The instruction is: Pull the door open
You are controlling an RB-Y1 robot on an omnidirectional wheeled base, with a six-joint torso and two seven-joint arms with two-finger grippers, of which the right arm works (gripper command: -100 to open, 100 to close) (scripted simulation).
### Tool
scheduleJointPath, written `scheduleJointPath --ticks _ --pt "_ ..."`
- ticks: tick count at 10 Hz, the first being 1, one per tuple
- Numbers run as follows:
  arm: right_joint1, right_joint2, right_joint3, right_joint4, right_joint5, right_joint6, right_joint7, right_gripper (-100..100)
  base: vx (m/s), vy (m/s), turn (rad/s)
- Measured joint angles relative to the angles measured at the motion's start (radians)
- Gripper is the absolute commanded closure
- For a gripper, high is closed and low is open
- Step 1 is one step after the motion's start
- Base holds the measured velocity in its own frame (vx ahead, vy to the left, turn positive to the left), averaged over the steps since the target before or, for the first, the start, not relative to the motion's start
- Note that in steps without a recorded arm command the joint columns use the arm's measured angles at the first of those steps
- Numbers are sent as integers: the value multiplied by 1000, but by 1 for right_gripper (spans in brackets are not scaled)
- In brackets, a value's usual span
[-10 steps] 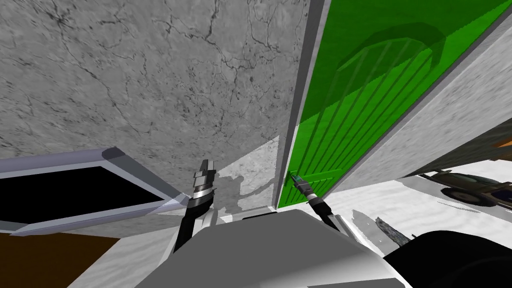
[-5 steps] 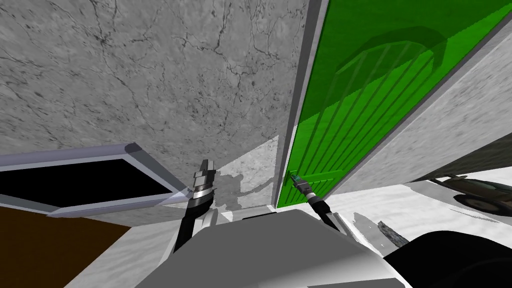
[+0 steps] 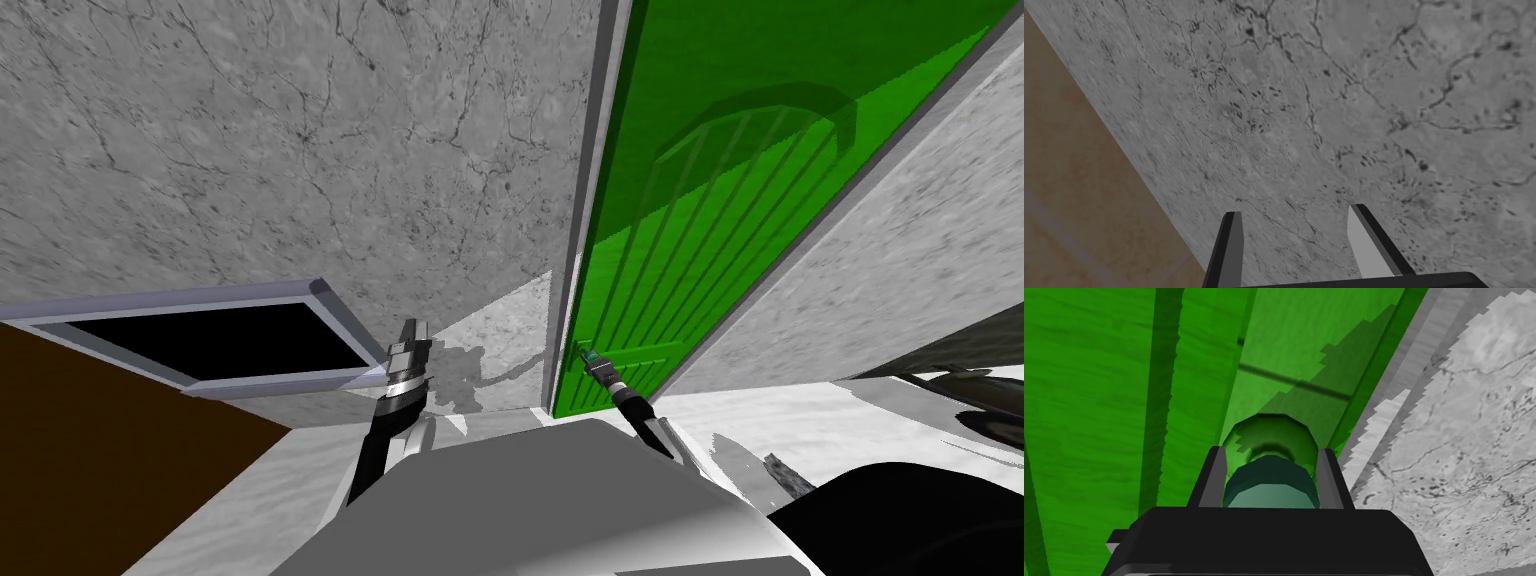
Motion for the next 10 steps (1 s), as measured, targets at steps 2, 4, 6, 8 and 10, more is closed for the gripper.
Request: scheduleJointPath --ticks 2,4,6,8,10 --pt "-15 -6 6 8 48 33 61 100 -106 -50 161" --pt "-26 -18 20 11 103 78 112 100 -83 -44 102" --pt "-27 -21 32 5 140 109 148 100 -54 -20 61" --pt "-42 -25 35 21 156 127 166 100 -29 -10 46" --pt "-46 -21 39 41 183 141 204 100 -53 -16 105"
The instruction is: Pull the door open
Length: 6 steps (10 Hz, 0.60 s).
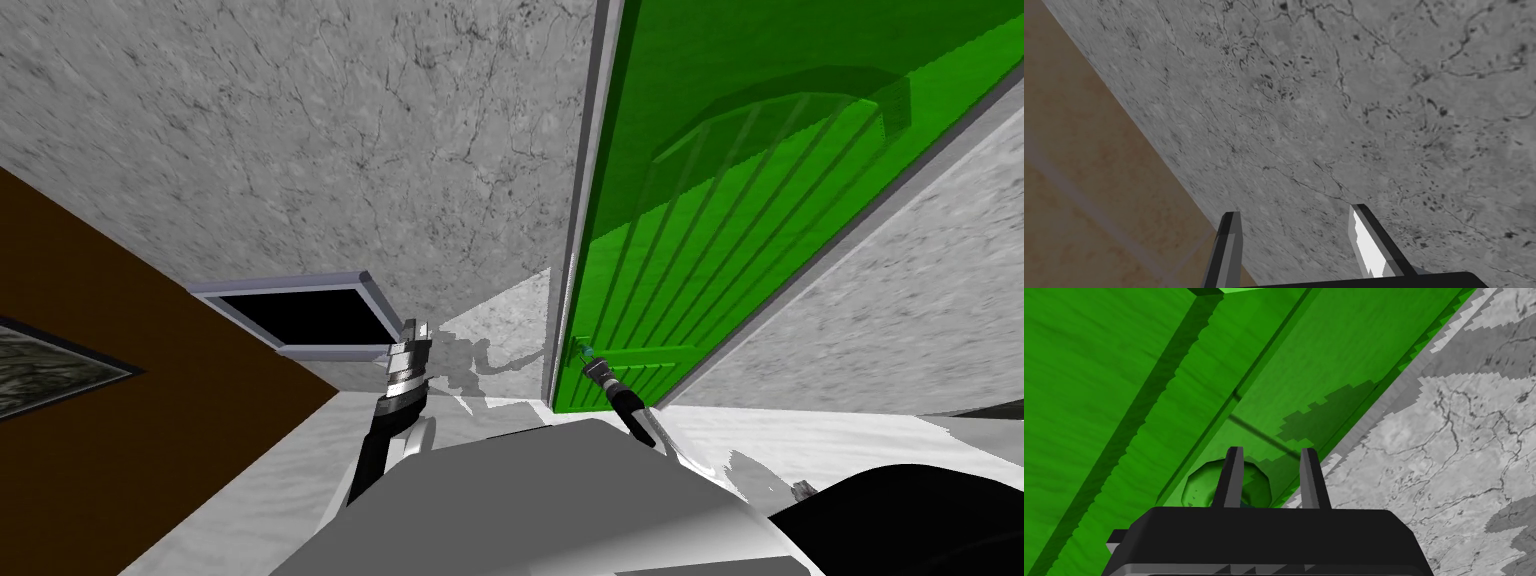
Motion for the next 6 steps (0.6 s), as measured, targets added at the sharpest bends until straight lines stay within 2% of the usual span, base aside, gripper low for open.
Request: scheduleJointPath --ticks 1,6 --pt "-3 0 10 5 21 9 21 -100 -125 -25 -26" --pt "-57 20 14 27 -72 2 -51 -100 -129 11 -44"
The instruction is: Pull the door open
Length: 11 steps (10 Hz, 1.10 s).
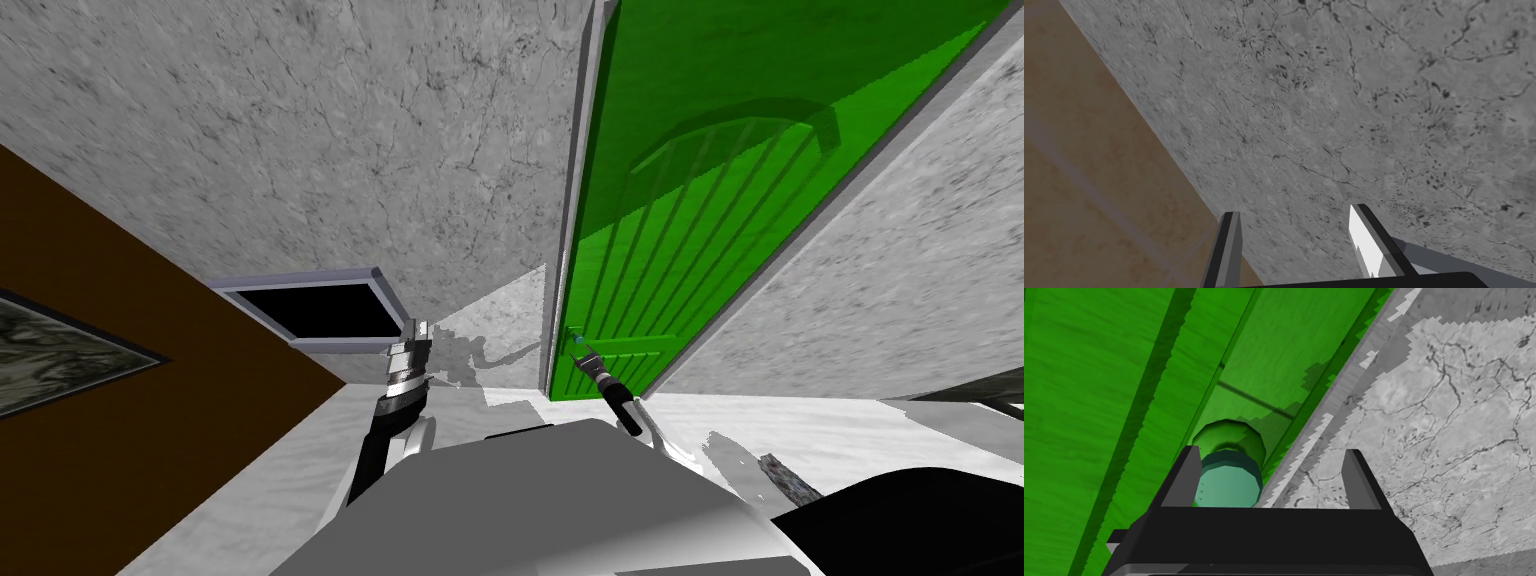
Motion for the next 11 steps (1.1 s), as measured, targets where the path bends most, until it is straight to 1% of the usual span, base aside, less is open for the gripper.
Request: scheduleJointPath --ticks 1,3,4,5,7,8,10,11 --pt "-7 1 1 1 -17 -1 -15 -100 -130 -27 -62" --pt "-33 9 4 9 -64 -4 -57 -100 -116 -1 -46" --pt "-38 13 12 0 -80 4 -79 -100 -101 -5 -40" --pt "-52 17 12 9 -98 4 -93 -100 -109 -1 -31" --pt "-68 25 12 17 -133 -3 -118 -100 -106 1 -48" --pt "-86 27 13 24 -157 -3 -138 -100 -121 0 -41" --pt "-105 34 13 32 -200 -10 -173 -100 -154 -8 -40" --pt "-118 36 16 35 -220 -8 -193 -100 -134 -23 -42"
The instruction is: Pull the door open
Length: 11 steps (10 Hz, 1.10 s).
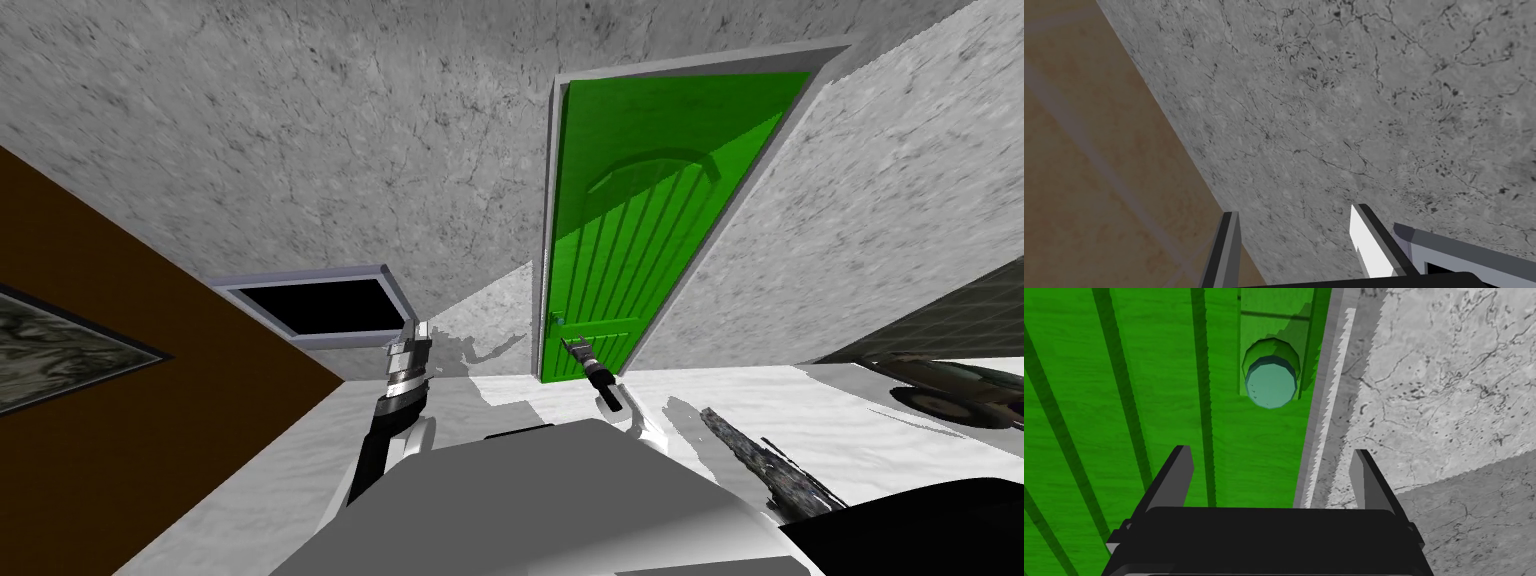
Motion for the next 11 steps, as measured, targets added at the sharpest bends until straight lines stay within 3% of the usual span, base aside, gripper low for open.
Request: scheduleJointPath --ticks 2,10,11 --pt "-16 5 -1 12 -20 -3 -15 -100 36 -5 24" --pt "-41 -16 -48 49 -38 -14 -14 -100 171 6 44" --pt "-41 -16 -48 50 -39 -14 -14 100 -10 -1 -4"
